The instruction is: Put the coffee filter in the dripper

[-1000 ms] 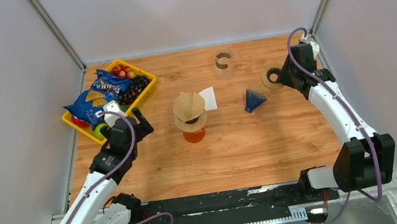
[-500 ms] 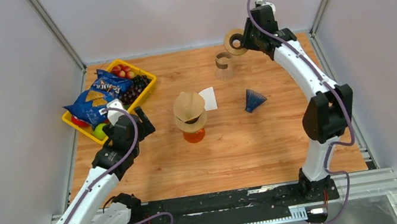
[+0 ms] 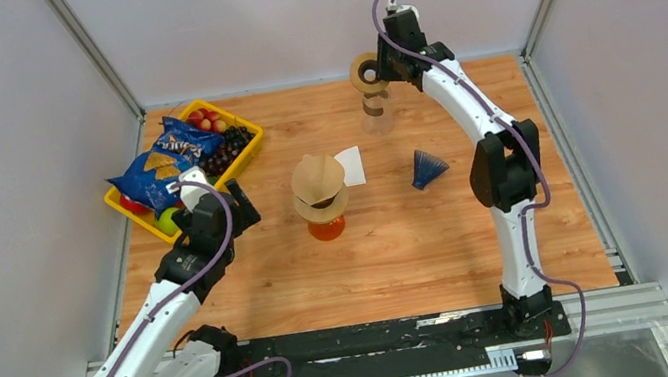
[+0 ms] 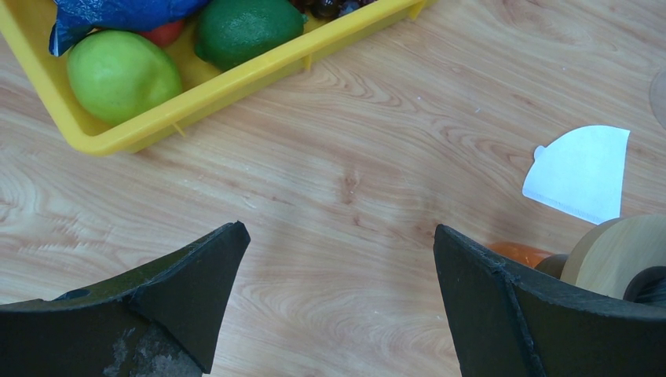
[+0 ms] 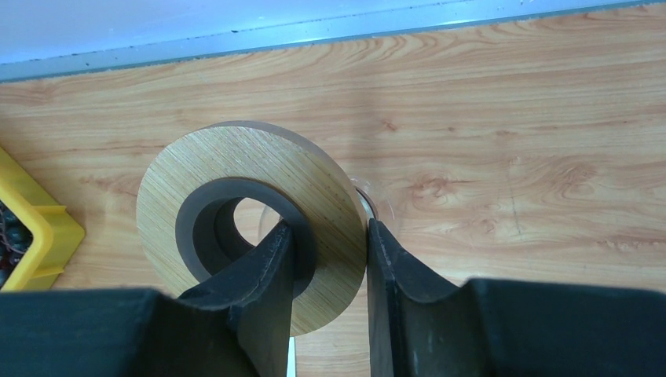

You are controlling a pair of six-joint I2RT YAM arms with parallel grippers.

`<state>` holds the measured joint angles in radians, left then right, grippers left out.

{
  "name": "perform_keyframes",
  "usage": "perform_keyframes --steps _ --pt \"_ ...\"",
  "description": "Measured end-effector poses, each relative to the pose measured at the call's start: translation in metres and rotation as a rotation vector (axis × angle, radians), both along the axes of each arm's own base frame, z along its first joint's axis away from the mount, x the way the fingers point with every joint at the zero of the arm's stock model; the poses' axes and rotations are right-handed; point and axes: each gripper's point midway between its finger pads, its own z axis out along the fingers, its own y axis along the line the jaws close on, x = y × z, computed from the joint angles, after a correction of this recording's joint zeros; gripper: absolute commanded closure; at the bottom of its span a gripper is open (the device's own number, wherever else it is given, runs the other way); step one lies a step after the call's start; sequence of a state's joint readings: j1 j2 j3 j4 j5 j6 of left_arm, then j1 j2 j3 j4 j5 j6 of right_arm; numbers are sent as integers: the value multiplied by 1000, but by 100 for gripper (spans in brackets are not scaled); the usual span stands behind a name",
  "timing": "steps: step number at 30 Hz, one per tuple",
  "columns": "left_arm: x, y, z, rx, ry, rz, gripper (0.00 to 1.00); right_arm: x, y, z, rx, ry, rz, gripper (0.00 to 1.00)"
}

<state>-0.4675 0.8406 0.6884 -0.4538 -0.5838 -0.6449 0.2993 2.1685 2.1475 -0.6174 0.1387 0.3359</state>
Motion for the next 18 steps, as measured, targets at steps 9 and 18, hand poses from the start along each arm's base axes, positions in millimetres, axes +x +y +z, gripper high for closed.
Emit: perform_keyframes --steps 9,18 --pt "0 0 -2 4 7 1 0 0 -3 -15 -39 27 1 79" --pt "1 0 -7 13 26 1 0 3 -5 -41 -66 70 -5 75"
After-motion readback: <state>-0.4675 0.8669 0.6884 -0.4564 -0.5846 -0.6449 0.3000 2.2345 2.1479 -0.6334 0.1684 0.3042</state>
